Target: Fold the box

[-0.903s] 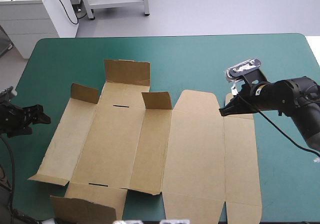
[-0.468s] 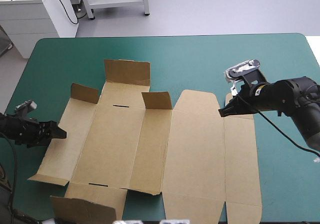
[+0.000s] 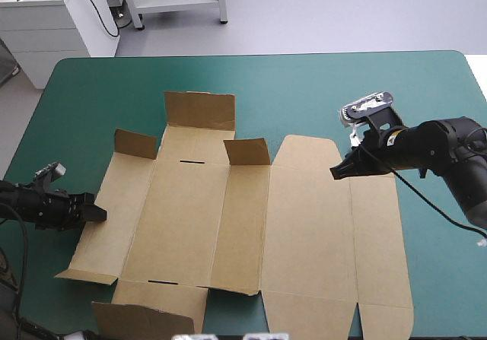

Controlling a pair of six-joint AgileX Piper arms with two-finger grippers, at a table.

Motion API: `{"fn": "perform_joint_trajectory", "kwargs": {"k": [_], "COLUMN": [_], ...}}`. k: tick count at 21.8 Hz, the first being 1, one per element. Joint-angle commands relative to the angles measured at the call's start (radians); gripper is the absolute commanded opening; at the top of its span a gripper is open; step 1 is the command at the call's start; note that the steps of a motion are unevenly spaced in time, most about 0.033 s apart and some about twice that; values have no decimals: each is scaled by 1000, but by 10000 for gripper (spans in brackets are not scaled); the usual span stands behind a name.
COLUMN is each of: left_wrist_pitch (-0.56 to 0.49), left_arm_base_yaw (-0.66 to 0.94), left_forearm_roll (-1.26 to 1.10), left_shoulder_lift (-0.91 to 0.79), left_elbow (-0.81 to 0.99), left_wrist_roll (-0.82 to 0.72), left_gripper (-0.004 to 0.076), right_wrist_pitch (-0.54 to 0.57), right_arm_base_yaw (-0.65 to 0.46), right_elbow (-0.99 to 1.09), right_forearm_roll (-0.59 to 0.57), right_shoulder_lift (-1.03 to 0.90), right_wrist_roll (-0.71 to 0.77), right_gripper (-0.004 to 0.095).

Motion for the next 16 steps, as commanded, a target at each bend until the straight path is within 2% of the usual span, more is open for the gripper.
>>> {"fn": "perform_joint_trajectory", "kwargs": {"k": [1,5,10,16], "left_wrist_pitch": [110,110,110,110], "left_arm_base_yaw": [-5,-5,-34,-191], "left_forearm_roll": [-77,-40,-44,12], "left_shoulder_lift": [-40,-33,41,110], "left_elbow": [-3,2,8,12], "left_wrist_roll": [2,-9,-86,-85], "left_gripper": [279,294,430,430], "right_wrist_pitch": [-36,-25,-12,-12], "right_arm_base_yaw": [-6,-6,-6,-6], "right_elbow": [-27,-27,-27,-27], "right_forearm_roll": [26,26,26,30], "right_shoulder_lift": [-30,-30,-30,-30], "right_wrist_roll": [-14,-22,-29,-29], "right_gripper": [87,87,87,87]}}
